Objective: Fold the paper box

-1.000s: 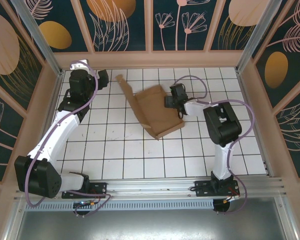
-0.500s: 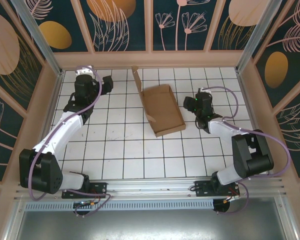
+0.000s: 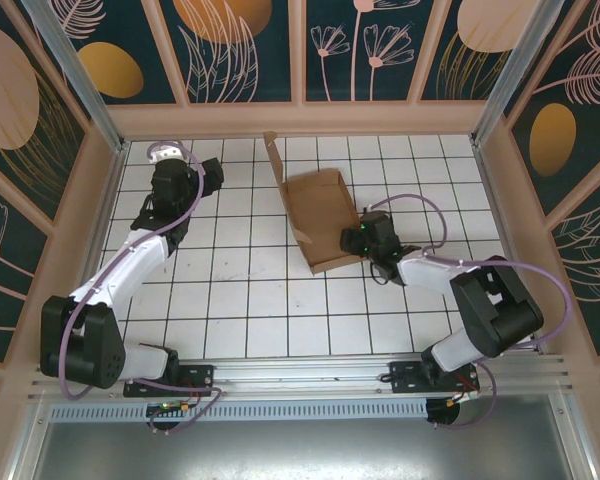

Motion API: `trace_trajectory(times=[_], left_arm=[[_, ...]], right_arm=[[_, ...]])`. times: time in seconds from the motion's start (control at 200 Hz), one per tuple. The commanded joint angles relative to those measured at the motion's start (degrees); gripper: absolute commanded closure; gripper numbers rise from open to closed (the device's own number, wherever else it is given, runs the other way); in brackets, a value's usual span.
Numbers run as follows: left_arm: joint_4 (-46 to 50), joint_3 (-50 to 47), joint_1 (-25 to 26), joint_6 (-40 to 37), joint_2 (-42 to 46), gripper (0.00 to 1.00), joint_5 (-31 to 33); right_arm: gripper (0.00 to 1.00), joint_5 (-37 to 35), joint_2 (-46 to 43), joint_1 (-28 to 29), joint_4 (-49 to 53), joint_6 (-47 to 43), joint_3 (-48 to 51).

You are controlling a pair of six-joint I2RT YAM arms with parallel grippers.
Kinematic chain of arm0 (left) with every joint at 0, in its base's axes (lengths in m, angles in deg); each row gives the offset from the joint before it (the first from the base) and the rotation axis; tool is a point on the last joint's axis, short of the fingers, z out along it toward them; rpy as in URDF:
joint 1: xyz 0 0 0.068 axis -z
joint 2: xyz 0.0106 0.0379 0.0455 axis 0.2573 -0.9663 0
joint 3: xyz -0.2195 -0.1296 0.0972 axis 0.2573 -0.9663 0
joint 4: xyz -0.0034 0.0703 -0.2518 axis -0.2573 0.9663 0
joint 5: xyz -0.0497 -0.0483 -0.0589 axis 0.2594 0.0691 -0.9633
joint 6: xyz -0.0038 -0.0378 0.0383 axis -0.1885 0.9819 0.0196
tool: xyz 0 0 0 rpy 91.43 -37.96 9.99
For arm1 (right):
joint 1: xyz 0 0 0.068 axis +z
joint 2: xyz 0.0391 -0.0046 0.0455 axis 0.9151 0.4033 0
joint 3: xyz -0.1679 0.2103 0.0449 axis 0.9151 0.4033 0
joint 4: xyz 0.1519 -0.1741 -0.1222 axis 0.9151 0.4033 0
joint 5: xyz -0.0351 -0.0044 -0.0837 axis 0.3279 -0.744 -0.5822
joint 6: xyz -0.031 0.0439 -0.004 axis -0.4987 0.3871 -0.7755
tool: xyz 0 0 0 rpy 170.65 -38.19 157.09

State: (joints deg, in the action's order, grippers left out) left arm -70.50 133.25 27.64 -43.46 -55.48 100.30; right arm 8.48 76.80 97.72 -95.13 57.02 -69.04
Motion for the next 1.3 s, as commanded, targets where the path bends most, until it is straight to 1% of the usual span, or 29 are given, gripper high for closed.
trace_trajectory(times=[0.0,0.08,0.225,0.335,0.425,0.551,0.641,0.731,0.766,0.791,0.806,0.841,0.911,0.946,0.951,1.001,1.081,1.156,1.296], left_arm=[[-0.43,0.30,-0.37,1.62,2.96,0.01,4.66],[0.30,0.23,-0.39,1.31,3.25,0.01,4.87],[1.66,-0.36,-0.39,1.15,4.36,0.01,5.56],[2.10,-1.20,-0.36,1.21,6.48,0.01,6.97],[2.86,-1.37,-0.39,1.74,8.24,0.01,7.92],[5.19,-1.43,-0.41,2.98,10.11,0.01,8.88],[5.80,-2.71,-0.35,4.28,11.54,0.01,7.77],[5.84,-4.08,-0.36,4.99,12.29,0.01,6.13],[5.92,-4.43,-0.34,5.03,12.24,0.01,5.67],[6.00,-4.56,-0.34,4.97,12.17,0.01,5.55],[6.06,-4.64,-0.34,4.92,12.13,0.02,5.44],[6.11,-4.80,-0.35,4.71,11.98,0.02,5.05],[6.41,-4.71,-0.35,3.74,11.78,0.01,3.76],[6.56,-4.74,-0.38,3.56,11.86,0.01,3.30],[6.55,-4.77,-0.36,3.48,11.91,0.01,3.23],[6.79,-4.93,-0.34,3.16,12.08,0.01,2.67],[7.24,-5.10,-0.34,2.76,12.21,0.01,2.05],[7.66,-5.59,-0.34,2.69,12.56,0.01,1.54],[7.87,-7.15,-0.41,2.80,14.12,0.01,1.14]], right_arm=[[0.31,3.73,2.31,3.80,-3.93,3.97,-1.03],[0.31,7.12,4.73,6.72,-7.73,6.01,-2.58],[0.30,7.85,10.11,12.01,-10.50,9.18,-8.03],[0.27,7.83,12.84,15.15,-13.02,8.21,-11.57],[0.26,7.86,11.44,16.13,-17.31,5.87,-10.00],[0.26,6.35,5.51,14.07,-20.15,0.22,-5.11],[0.25,7.91,1.96,9.67,-17.34,-6.09,-4.81],[0.25,17.49,1.57,2.93,-13.36,-14.73,-7.58],[0.25,21.54,2.71,0.43,-10.38,-18.74,-10.24],[0.25,24.96,3.84,0.15,-7.79,-22.17,-12.39],[0.25,26.83,4.58,-1.86,-6.04,-24.56,-13.62],[0.24,30.64,6.41,-3.92,-2.23,-29.72,-16.75],[0.23,33.42,11.17,-7.13,5.16,-38.53,-23.99],[0.23,35.10,13.74,-8.60,8.17,-41.31,-26.65],[0.23,35.58,14.12,-8.99,8.90,-42.14,-28.37],[0.23,37.73,17.69,-10.84,12.31,-44.40,-32.85],[0.24,40.63,25.16,-13.07,18.69,-45.93,-42.98],[0.24,41.08,33.07,-13.90,26.48,-48.40,-54.75],[0.25,40.62,45.21,-14.26,33.80,-47.98,-72.15]])
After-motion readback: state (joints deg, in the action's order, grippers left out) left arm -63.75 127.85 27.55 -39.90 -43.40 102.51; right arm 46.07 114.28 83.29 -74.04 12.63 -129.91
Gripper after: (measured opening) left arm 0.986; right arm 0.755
